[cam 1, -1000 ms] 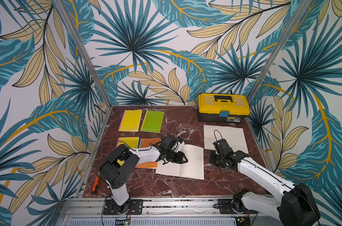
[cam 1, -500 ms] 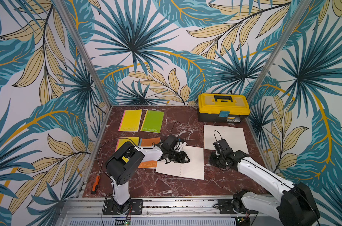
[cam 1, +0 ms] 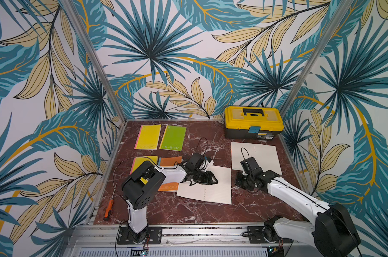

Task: Close the notebook
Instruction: Close the notebook at the center of the board.

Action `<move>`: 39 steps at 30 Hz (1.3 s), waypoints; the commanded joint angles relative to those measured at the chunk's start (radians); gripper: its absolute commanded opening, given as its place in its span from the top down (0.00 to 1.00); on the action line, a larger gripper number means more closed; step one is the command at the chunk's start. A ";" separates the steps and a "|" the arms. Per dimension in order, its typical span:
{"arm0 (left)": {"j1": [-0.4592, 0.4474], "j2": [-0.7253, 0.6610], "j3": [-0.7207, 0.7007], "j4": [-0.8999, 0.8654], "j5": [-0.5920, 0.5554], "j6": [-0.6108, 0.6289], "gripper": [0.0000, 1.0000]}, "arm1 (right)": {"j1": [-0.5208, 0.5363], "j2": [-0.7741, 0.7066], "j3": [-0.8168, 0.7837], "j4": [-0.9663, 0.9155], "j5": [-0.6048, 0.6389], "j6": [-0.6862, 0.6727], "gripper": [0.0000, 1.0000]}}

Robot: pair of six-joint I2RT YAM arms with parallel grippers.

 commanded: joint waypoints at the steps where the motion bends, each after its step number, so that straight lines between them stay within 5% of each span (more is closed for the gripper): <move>1: -0.010 0.037 0.002 0.039 -0.020 -0.041 0.59 | -0.003 -0.018 -0.011 -0.004 0.006 -0.004 0.87; 25: -0.032 0.101 0.062 0.045 -0.033 -0.093 0.60 | -0.011 -0.025 -0.015 -0.023 0.009 -0.018 0.86; 34: -0.015 -0.111 0.148 -0.185 -0.132 0.017 0.59 | -0.011 -0.016 -0.027 -0.009 0.006 -0.014 0.87; 39: 0.065 -0.219 0.130 -0.283 -0.171 0.054 0.59 | -0.011 -0.009 -0.033 0.000 -0.005 -0.011 0.87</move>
